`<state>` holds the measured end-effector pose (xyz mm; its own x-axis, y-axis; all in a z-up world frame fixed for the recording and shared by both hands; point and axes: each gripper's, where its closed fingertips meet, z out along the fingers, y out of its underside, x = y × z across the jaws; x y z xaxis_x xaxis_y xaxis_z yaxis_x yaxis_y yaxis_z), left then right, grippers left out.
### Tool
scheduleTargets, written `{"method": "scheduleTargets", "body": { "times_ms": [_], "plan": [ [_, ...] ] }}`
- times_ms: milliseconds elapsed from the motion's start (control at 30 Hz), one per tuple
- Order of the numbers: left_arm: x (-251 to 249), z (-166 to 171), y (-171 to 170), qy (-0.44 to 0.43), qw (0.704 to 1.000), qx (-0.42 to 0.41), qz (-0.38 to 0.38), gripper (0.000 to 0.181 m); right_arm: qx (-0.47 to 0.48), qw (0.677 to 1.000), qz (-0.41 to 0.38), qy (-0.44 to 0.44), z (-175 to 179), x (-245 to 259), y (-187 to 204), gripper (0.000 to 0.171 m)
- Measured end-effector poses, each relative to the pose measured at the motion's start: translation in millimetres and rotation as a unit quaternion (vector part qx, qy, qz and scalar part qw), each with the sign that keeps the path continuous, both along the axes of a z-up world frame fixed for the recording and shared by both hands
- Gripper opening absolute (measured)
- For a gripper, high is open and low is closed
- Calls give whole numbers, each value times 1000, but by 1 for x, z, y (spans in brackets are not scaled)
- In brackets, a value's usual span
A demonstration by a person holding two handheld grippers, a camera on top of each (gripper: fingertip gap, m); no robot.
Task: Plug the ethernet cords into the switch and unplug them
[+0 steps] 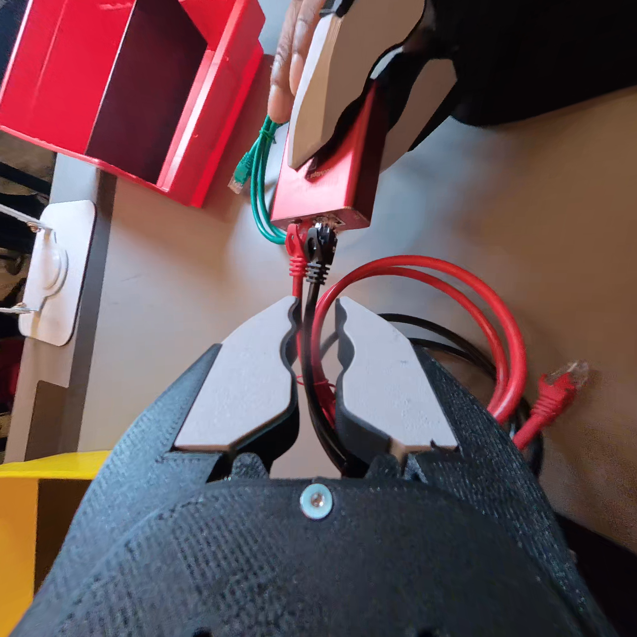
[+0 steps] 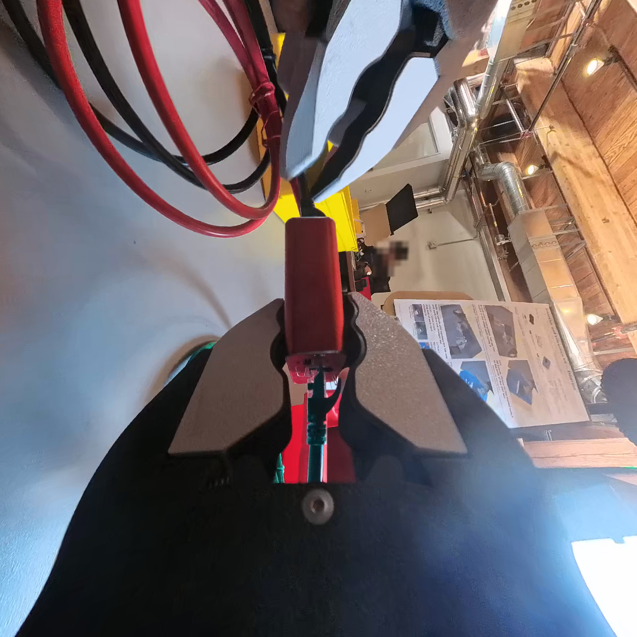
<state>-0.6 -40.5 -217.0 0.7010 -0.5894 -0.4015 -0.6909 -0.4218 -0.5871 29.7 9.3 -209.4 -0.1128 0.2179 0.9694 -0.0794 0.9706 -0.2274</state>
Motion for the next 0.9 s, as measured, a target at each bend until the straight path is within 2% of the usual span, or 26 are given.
{"method": "scheduleTargets", "body": {
  "times_ms": [67, 233, 333, 600, 667, 767, 900],
  "plan": [
    [-5, -1, 2, 20, 1000, 15, 4, 7, 0, 1000, 3, 1, 2, -1, -2, 29],
    [-1, 1, 3, 37, 999, 31, -16, 5, -4, 1000, 11, 5, 5, 3, -4, 29],
    [6, 6, 2, 5, 998, 53, -42, 4, -30, 999, 30, 2, 8, 7, -7, 29],
    [20, -1, -8, -23, 996, 33, -78, 2, -35, 996, 71, -29, 1, 13, -21, 29],
    [21, -2, -8, -22, 996, 35, -79, 4, -32, 997, 65, -32, -1, 12, -19, 29],
    [20, 9, -6, -77, 994, 35, -67, 6, -32, 998, 48, -18, 7, 9, -14, 29],
    [14, 30, -1, -110, 990, 78, -48, 24, -22, 999, 20, -12, 9, 6, -4, 29]
  ]
}}
